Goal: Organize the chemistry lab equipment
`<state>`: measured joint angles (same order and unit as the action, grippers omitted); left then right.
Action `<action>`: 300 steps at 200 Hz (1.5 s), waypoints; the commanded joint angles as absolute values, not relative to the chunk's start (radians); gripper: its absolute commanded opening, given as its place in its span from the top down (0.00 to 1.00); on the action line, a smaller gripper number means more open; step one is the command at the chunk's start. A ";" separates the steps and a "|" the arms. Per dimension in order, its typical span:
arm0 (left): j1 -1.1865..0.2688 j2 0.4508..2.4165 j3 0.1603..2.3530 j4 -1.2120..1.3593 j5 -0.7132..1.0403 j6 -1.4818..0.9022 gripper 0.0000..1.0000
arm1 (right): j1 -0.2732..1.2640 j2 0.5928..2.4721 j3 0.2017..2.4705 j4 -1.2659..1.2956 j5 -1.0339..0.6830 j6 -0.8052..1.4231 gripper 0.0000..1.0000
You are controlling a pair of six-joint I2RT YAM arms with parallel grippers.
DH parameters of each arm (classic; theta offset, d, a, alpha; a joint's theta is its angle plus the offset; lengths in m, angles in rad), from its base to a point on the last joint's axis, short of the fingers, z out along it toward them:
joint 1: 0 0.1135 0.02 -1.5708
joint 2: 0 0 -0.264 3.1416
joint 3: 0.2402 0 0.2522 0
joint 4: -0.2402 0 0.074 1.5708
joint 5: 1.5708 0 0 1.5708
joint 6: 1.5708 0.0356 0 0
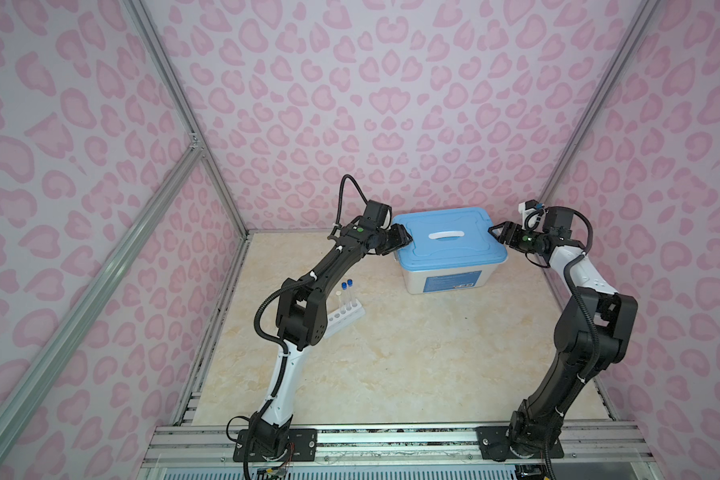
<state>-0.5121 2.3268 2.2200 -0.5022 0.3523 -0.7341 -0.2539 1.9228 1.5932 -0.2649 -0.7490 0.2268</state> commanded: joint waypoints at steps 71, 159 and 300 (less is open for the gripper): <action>-0.515 2.349 2.253 -0.505 0.348 -0.733 0.41 | -0.238 1.955 1.609 -0.304 -0.711 0.195 0.38; -0.515 2.350 2.267 -0.502 0.355 -0.732 0.41 | -0.238 1.971 1.633 -0.335 -0.697 0.188 0.53; -0.515 2.340 2.273 -0.505 0.358 -0.729 0.39 | -0.226 1.986 1.718 -0.456 -0.584 0.107 0.59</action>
<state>-0.5137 2.3402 2.2589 -0.5274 0.3431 -0.7338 -0.2283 1.9709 1.7069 -0.4152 -0.6216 0.1349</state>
